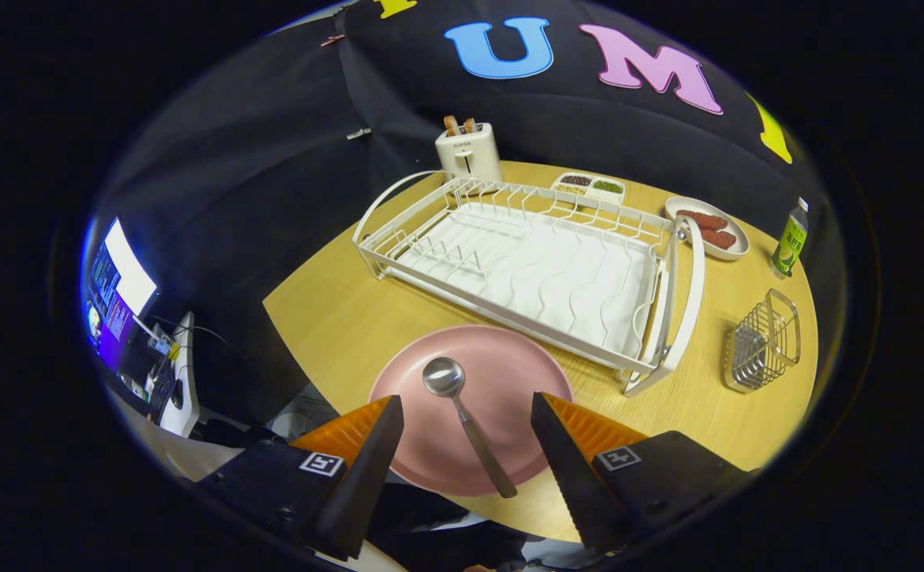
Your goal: Take the plate from the dish rack, then take the spoon from the basket and place it into the plate.
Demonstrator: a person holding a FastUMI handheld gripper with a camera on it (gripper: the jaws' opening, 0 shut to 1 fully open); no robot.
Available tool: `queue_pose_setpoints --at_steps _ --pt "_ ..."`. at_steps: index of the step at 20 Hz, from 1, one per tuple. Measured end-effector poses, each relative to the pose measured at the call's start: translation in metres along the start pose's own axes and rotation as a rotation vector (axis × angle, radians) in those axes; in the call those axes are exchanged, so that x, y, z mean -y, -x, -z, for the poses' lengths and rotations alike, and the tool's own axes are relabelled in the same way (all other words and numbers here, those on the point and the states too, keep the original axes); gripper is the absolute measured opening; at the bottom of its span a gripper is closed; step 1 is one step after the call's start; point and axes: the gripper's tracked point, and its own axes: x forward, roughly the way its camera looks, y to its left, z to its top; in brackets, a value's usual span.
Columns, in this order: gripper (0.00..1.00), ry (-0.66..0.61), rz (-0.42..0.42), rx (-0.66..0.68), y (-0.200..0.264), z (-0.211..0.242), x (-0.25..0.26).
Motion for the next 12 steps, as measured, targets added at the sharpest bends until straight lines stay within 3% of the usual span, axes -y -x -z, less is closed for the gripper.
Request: queue_pose_setpoints --at_steps 5,12 --pt "0.99 -0.008 0.078 0.136 0.029 -0.063 0.02" --pt "0.99 0.042 0.268 0.362 0.102 -0.158 0.074"
